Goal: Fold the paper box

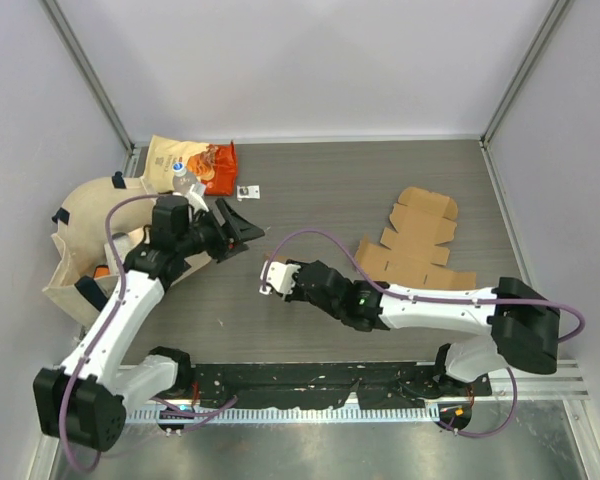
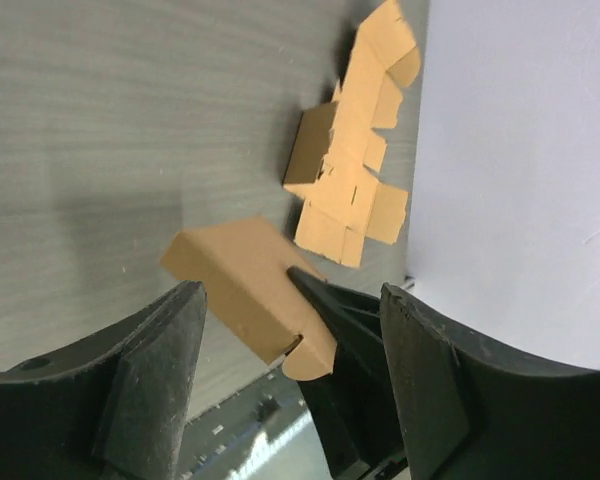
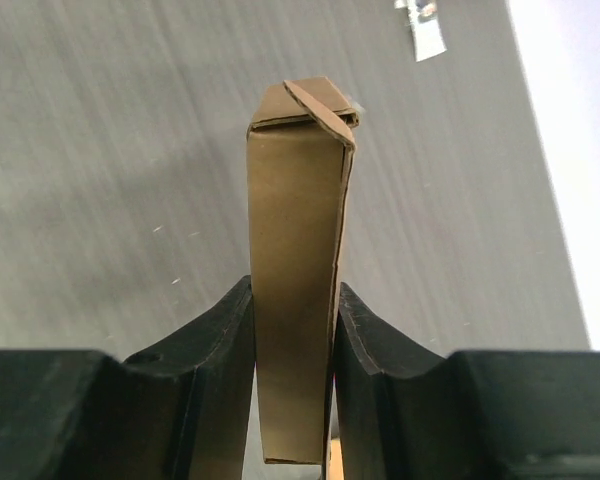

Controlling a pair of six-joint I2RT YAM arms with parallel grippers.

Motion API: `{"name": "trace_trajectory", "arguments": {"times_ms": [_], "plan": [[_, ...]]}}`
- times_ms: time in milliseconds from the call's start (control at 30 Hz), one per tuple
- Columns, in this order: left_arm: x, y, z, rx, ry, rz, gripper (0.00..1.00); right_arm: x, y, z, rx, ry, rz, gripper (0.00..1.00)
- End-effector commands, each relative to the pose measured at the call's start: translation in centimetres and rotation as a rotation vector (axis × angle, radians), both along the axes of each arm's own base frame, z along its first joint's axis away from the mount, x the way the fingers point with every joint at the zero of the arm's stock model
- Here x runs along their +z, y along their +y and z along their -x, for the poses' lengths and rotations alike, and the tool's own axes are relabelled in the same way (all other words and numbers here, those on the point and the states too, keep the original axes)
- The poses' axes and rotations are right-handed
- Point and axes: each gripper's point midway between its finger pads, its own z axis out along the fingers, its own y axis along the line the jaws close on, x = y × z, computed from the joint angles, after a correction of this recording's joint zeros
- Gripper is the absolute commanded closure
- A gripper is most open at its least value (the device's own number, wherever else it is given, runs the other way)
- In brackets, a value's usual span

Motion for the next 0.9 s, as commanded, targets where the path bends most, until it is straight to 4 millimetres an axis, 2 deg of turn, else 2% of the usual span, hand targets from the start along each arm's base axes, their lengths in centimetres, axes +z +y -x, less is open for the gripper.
{"name": "trace_trajectory", "arguments": {"times_ms": [0,33,67,133,167,200,233,267,333,367,433,500,567,633,833,867], "plan": [[3.9,1.5,-0.9,-0.016,-0.359,-0.120,0.31,-0.9,-1.6,3.4,0.007,0.291,0.024,0.75],[4.0,1.6,-1.0,-0.020,-0.404,-0.139,0.35,-1.4,-1.3,4.5,0.041,0.375,0.008,0.75],[4.2,1.6,-1.1,-0.014,-0.432,-0.150,0.37,-1.8,-2.3,4.0,0.022,0.440,0.012,0.75],[4.2,0.9,-0.7,-0.047,-0.481,-0.157,0.46,-2.6,-3.1,3.5,0.005,0.523,0.007,0.75],[4.0,0.9,-0.9,-0.034,-0.492,-0.182,0.48,-2.5,-2.4,4.5,0.069,0.615,-0.016,0.75],[3.7,0.1,-0.4,-0.060,-0.499,-0.194,0.49,-3.2,-2.9,3.7,0.043,0.647,-0.005,0.75],[3.5,-0.1,-0.1,-0.066,-0.505,-0.214,0.50,-3.6,-3.3,3.8,0.037,0.674,0.024,0.75],[3.3,0.0,-0.2,-0.056,-0.511,-0.245,0.51,-2.8,-2.8,3.4,0.053,0.662,0.033,0.74],[2.9,-0.7,0.6,-0.070,-0.519,-0.254,0.51,-4.5,-3.4,3.3,0.032,0.723,0.113,0.73],[2.4,-1.0,1.0,-0.077,-0.520,-0.259,0.52,-4.1,-2.9,2.8,0.046,0.730,0.120,0.73],[2.5,-1.0,1.5,-0.072,-0.545,-0.263,0.53,-5.4,-3.3,2.4,0.025,0.773,0.181,0.71],[1.3,-1.1,2.1,-0.073,-0.535,-0.285,0.55,-5.9,-3.3,2.0,0.029,0.776,0.218,0.68],[1.3,-0.8,2.7,-0.067,-0.553,-0.282,0.57,-6.2,-3.1,1.8,0.029,0.776,0.231,0.60],[0.2,-0.6,3.5,-0.075,-0.552,-0.285,0.57,-6.2,-3.1,1.1,0.018,0.745,0.231,0.55],[-1.5,-0.6,5.3,-0.138,-0.550,-0.296,0.45,-5.2,-2.8,0.1,-0.013,0.691,0.178,0.39],[-1.6,-0.8,5.4,-0.144,-0.544,-0.299,0.43,-4.4,-2.6,0.1,-0.020,0.681,0.150,0.30]]}}
